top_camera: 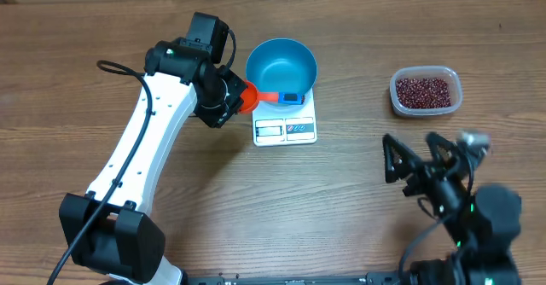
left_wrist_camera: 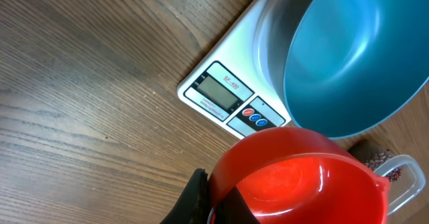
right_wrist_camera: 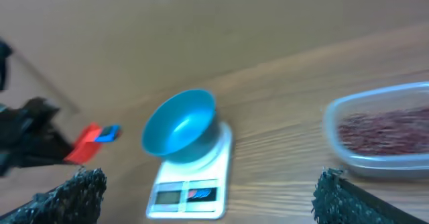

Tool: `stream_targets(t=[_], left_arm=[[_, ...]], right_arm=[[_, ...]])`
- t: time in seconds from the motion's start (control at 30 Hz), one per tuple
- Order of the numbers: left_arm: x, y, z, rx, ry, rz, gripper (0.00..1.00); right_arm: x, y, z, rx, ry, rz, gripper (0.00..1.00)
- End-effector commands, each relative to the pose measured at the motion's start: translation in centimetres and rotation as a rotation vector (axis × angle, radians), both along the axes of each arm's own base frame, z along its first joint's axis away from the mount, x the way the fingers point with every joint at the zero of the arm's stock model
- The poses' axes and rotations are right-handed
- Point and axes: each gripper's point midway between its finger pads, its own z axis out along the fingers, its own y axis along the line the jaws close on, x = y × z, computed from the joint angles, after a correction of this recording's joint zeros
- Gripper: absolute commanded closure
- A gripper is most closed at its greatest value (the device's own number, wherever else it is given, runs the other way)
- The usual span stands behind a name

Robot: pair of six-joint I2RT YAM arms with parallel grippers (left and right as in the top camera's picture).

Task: Scoop item into bowl and weigh 150g on scale
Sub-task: 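Move the right gripper to the scoop's blue handle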

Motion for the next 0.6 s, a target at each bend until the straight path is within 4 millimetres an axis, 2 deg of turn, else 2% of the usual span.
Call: stream_targets(t=[0.0,0.07,0.13,0.23,0.33,0.47,0.57], left_arm=[[0.2,-0.3,1.3,-0.022,-0.033,-0.007,0.96],[0.2,-0.4,1.3,-0.021,-0.032,-0.007,0.96],[0.2,-0.4,1.3,-0.022,-0.032,-0.007,0.96],[0.1,-0.7,1.3,-0.03,-0.032,-0.013,0.96],[0.2,-1.5,1.4,-0.035,-0.048,-0.035,0.96],[0.1,-3.1,1.6,-0.043,-0.072,-0.074,0.96],[0.0,-3.9,1.8,-0.061,-0.077,-0.093,0.96]], right_arm=[[0.9,4.0,2.1,0.112,0.074,0.244,0.0],[1.2,6.7,3.5,0.169,0.073,0.442,0.0],[1.5,8.2,4.0,0.224,0.068,0.564,0.0],[2.7,9.3,4.2,0.373,0.148,0.641,0.0],[4.7,9.7,2.5,0.539,0.324,0.6,0.0],[5.6,11.4,0.4,0.554,0.394,0.636,0.0],[5.6,12.5,0.0,0.547,0.401,0.665,0.0]])
